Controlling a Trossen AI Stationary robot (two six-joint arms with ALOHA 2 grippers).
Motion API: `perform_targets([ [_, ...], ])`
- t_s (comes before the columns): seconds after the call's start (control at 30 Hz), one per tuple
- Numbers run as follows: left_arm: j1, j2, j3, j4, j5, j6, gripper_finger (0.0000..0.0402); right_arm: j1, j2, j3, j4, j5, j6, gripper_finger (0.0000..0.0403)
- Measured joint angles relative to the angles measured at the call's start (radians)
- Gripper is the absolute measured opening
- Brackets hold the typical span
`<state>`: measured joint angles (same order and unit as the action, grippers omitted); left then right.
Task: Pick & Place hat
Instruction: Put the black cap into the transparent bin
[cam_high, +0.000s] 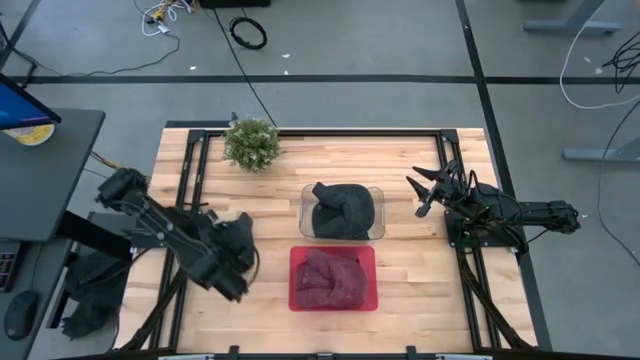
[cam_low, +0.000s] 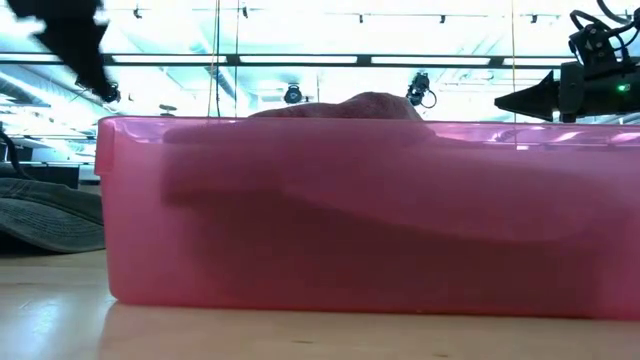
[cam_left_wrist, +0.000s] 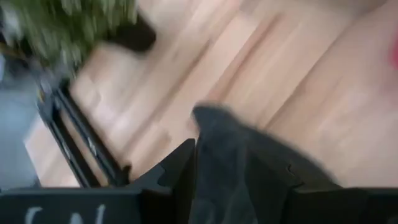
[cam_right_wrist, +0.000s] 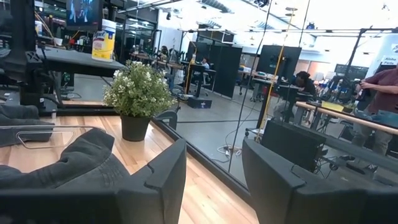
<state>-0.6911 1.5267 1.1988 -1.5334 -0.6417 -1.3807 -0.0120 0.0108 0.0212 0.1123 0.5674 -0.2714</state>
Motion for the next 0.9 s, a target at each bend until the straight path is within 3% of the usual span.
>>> perform_targets([
  [0.2,0.025,-0.184,-0.245,0.176,0.182,-0.050,0.0140,0.000,0.000,0.000,0.003,0.000,0.000,0.0160],
  [0.37,0.054,-0.281,-0.373,0.256,0.236,-0.048,0.0152,0.000,0.000,0.000,0.003,0.000,0.000,0.0160],
  [0.5,0.072,-0.310,-0.424,0.314,0.314,-0.048,0.0161,0.000,0.000,0.000,0.004,0.000,0.000,0.0160],
  [0.9,0.073,-0.311,-0.440,0.424,0.332,0.012,0.0168,0.000,0.000,0.000,0.004,0.000,0.000,0.0160],
])
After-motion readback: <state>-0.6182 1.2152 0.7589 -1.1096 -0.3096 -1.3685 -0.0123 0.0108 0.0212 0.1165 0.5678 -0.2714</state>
